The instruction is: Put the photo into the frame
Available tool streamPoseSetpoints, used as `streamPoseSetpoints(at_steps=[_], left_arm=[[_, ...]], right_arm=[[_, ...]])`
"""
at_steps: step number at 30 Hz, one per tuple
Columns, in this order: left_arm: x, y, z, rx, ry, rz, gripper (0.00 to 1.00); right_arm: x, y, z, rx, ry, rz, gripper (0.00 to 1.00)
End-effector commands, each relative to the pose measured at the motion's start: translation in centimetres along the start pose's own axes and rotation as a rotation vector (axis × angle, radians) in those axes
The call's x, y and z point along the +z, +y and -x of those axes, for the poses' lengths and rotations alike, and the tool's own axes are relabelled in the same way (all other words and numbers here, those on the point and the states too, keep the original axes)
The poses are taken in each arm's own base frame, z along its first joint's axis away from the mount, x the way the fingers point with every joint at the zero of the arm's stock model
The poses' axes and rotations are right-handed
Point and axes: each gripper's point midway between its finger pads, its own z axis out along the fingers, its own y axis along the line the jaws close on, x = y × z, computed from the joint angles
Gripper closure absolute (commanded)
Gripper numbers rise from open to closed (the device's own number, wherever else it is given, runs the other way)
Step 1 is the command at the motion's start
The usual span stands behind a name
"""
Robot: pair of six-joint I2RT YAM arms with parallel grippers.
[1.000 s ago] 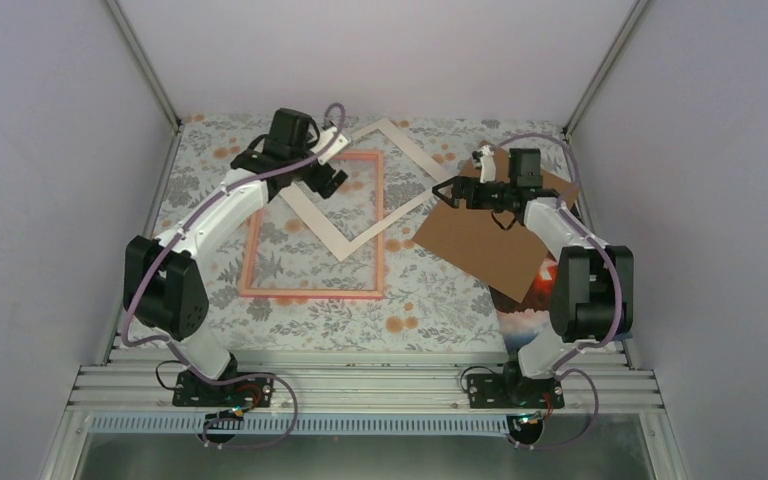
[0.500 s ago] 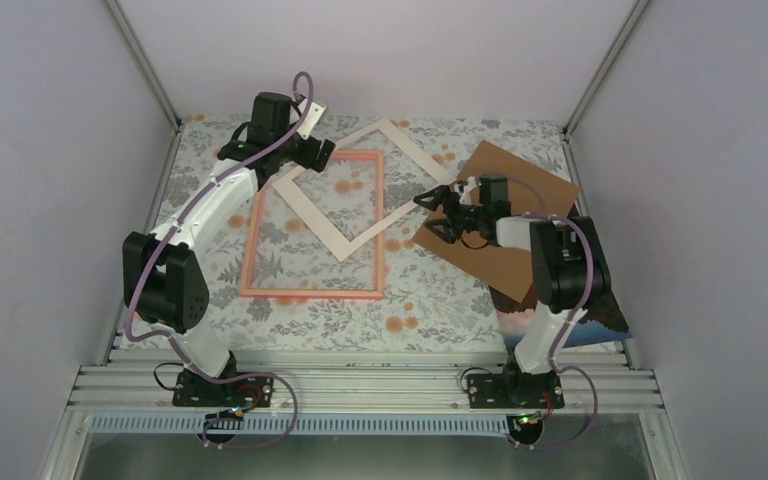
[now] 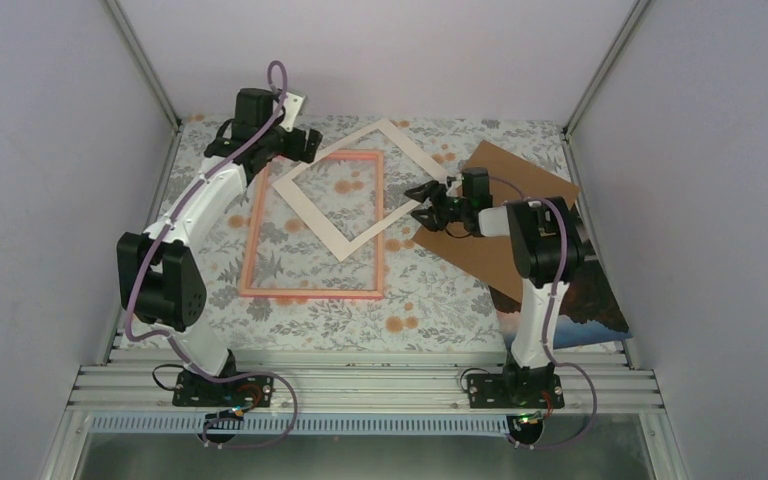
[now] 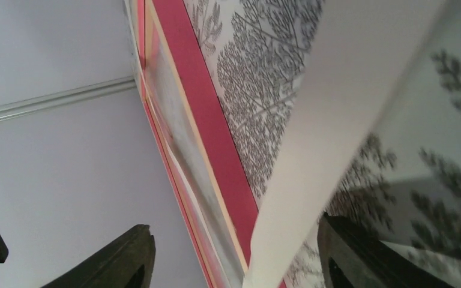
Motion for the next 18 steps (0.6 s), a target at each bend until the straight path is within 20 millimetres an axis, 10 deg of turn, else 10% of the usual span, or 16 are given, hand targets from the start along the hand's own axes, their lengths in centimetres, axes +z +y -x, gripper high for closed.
streamPoseSetpoints(at_steps=[1,5,10,13,18], left_arm=[[-0.7,1.3,1.1,-0.056,-0.04,-0.009,0.0],[-0.9,2.0,0.7,-0.069,-0.036,0.0,0.0],[-1.2,2.8,0.3,-0.071,-0.031,0.007,0.0],[-1.3,3.2,0.0,-0.08,-0.028,0.007,0.0],[-1.4,3.6,-0.3,-0.084,-0.024,0.012,0.0]], right_arm=[[1.8,0.0,1.9,0.01,-0.043,-0.004,0.34],[2.5,-1.0,2.5,0.017,-0.048,-0.029,0.39],[2.7,-1.0,2.9,-0.081,-0.052,-0.052,0.72],[2.9,1.4,3.1,-0.225,-0.021,-0.012,0.95],[2.5,7.2,1.9,-0.519,0.074,0.067,0.96]])
